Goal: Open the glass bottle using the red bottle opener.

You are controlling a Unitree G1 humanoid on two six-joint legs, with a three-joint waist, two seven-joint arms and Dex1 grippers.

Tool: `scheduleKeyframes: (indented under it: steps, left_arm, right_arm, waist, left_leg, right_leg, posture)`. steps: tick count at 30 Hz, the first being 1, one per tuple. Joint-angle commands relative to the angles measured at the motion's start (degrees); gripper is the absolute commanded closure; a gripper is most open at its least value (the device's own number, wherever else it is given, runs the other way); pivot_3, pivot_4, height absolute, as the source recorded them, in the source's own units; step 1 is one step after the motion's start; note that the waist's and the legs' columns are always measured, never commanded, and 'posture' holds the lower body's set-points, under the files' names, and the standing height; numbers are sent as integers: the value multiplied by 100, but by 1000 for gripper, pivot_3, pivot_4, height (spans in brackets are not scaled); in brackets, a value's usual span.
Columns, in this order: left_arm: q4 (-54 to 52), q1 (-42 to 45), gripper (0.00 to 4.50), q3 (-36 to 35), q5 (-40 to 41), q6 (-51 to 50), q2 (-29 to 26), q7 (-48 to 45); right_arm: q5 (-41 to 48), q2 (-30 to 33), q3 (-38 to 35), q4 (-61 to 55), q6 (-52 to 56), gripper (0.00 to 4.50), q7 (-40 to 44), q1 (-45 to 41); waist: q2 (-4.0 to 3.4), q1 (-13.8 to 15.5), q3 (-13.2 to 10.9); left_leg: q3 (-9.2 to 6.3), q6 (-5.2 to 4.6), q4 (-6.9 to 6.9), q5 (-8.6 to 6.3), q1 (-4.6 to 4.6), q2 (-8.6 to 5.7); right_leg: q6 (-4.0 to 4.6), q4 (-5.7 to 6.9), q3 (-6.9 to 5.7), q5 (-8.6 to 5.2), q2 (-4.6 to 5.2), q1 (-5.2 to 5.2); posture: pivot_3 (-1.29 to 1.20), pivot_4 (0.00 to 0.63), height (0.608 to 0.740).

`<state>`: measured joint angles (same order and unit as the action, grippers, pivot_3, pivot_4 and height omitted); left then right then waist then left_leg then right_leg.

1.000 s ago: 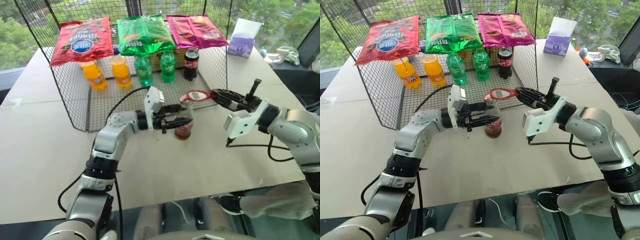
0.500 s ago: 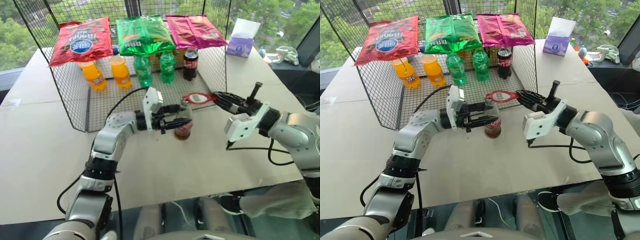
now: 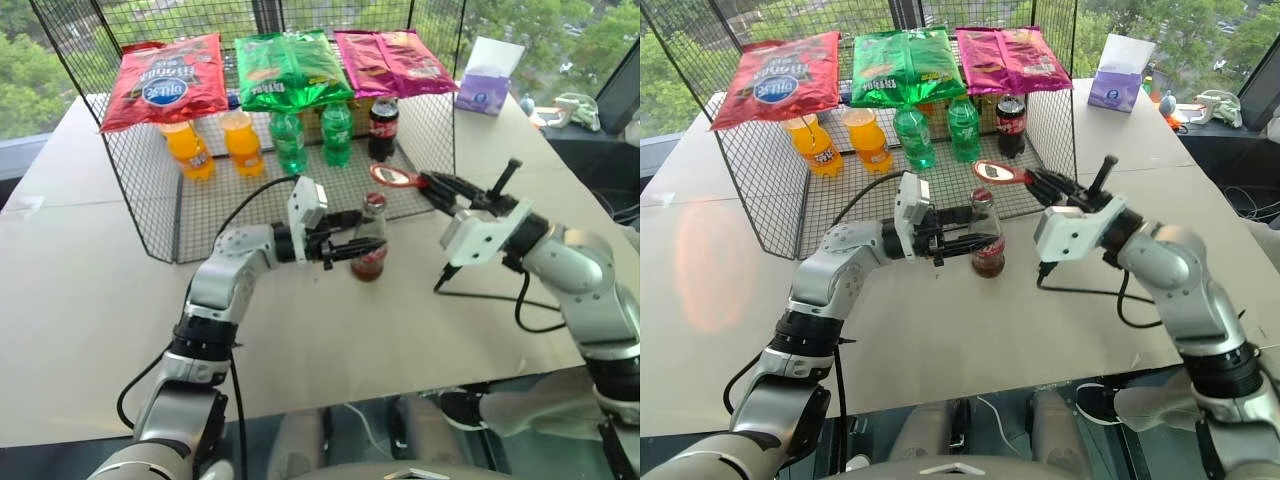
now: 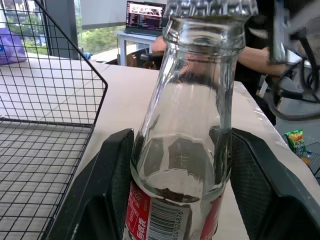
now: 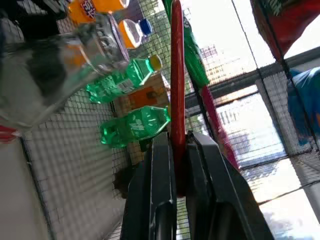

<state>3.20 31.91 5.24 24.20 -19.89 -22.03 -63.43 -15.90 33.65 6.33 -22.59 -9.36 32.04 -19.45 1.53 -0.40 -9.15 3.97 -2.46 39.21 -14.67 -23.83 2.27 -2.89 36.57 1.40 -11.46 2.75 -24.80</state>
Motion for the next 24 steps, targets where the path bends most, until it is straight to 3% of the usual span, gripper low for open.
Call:
scheduleKeyframes:
  steps: [1,10,24]
  left_arm:
    - [-7,55,2310,-14,65,154,38,-76]
    - [116,104,2310,7,49,240,62,-94]
    - [210,127,2310,1,22,307,58,-161]
  right_arm:
    - [-57,-74,-96,-422,170,4500,-119,106]
    - [-80,15,-590,-776,608,4500,-200,429]
    - [-438,410,-410,-784,92,4500,-88,950]
  waist:
    - [0,-6,0]
    - [0,-3,0]
    - [0,-4,0]
  left_leg:
    - [0,0,1,0,0,0]
    - [1,0,5,0,4,-1]
    - [2,0,6,0,5,-1]
  right_leg:
    - [0,0,0,0,0,0]
    - [1,3,1,0,1,3]
    - [0,3,2,-1,1,3]
  posture:
    - [0,150,740]
    - [0,150,740]
    - [0,150,740]
